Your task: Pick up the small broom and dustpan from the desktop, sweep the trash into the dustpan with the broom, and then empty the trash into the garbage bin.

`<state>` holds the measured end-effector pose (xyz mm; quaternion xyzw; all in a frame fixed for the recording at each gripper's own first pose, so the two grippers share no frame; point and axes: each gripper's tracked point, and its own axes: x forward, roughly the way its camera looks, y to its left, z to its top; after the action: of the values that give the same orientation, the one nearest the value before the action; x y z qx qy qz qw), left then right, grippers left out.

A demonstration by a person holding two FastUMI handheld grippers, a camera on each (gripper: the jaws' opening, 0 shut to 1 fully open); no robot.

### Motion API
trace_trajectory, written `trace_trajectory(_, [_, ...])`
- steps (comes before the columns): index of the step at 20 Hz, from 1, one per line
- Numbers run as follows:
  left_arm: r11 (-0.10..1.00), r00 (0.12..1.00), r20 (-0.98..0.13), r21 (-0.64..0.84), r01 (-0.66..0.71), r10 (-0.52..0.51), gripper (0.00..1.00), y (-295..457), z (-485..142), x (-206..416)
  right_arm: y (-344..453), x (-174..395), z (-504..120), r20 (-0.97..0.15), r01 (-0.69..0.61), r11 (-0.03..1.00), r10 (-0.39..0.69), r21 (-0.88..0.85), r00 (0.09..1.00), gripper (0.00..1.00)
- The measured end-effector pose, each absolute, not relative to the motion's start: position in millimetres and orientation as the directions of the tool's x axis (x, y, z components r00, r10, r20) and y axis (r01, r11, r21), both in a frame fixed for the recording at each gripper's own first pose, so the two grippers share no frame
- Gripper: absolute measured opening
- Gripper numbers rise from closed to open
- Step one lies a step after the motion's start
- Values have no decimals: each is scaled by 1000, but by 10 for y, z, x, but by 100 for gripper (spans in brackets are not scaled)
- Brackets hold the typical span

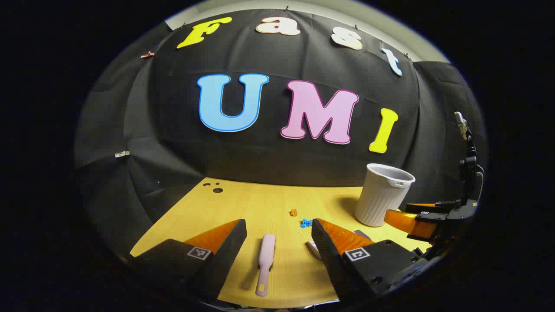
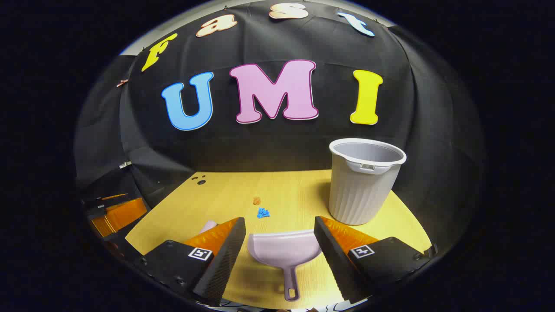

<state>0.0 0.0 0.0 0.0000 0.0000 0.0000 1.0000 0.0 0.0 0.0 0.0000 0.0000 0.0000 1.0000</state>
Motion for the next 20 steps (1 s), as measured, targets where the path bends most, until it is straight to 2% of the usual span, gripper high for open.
trace_trajectory(10, [1000, 999, -52, -15, -9, 9, 96, 52, -170, 50, 3, 44, -249, -88, -10, 1000, 7, -25, 996, 99])
trace_trajectory(16, [999, 995, -92, -5, -35, 34, 96, 79, -303, 18, -16, 120, -533, -190, -13, 1000, 10, -18, 982, 99])
trace_trajectory(20, [999, 995, -86, -12, -51, 49, 96, 93, -324, 34, -95, 167, -854, -306, 1, 1000, 5, 20, 952, 99])
